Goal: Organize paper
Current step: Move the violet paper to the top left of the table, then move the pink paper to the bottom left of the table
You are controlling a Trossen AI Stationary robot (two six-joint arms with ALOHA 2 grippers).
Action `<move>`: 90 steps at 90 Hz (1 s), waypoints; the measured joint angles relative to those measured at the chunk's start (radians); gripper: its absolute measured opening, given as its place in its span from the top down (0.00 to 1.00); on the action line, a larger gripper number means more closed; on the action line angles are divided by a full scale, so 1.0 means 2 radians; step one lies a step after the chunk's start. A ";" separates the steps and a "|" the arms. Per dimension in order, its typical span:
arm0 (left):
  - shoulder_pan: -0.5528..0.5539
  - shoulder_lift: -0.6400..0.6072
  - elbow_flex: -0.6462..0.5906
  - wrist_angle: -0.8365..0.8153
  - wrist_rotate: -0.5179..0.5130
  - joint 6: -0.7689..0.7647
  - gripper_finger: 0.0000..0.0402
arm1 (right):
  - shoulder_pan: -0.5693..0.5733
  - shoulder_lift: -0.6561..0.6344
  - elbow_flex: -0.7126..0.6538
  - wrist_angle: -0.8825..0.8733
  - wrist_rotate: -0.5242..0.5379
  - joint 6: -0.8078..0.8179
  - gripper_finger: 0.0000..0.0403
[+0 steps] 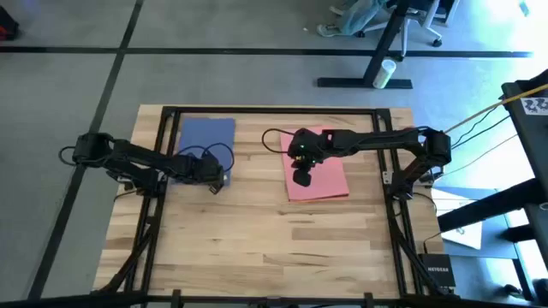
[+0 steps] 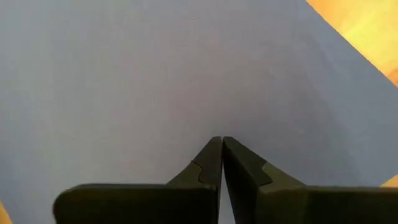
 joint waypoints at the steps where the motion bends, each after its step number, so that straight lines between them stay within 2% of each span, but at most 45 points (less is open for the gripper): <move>1: 0.000 0.000 0.000 0.000 0.000 0.000 1.00 | 0.000 0.000 0.000 0.000 0.000 0.000 1.00; 19: 0.000 0.000 0.012 -0.004 0.003 0.001 1.00 | 0.000 0.000 0.000 -0.002 0.000 0.000 1.00; 47: -0.020 -0.005 0.076 0.009 0.000 0.042 1.00 | 0.002 -0.004 0.000 -0.003 0.001 -0.010 1.00; 70: -0.065 -0.038 0.082 0.203 0.000 0.133 1.00 | 0.057 -0.031 0.000 0.005 0.034 -0.048 1.00; 80: -0.078 -0.040 0.082 0.289 0.023 0.181 1.00 | 0.088 -0.045 -0.012 0.032 0.048 -0.049 1.00; 90: -0.085 -0.040 0.082 0.323 0.039 0.207 1.00 | 0.106 -0.064 -0.045 0.065 0.047 -0.048 1.00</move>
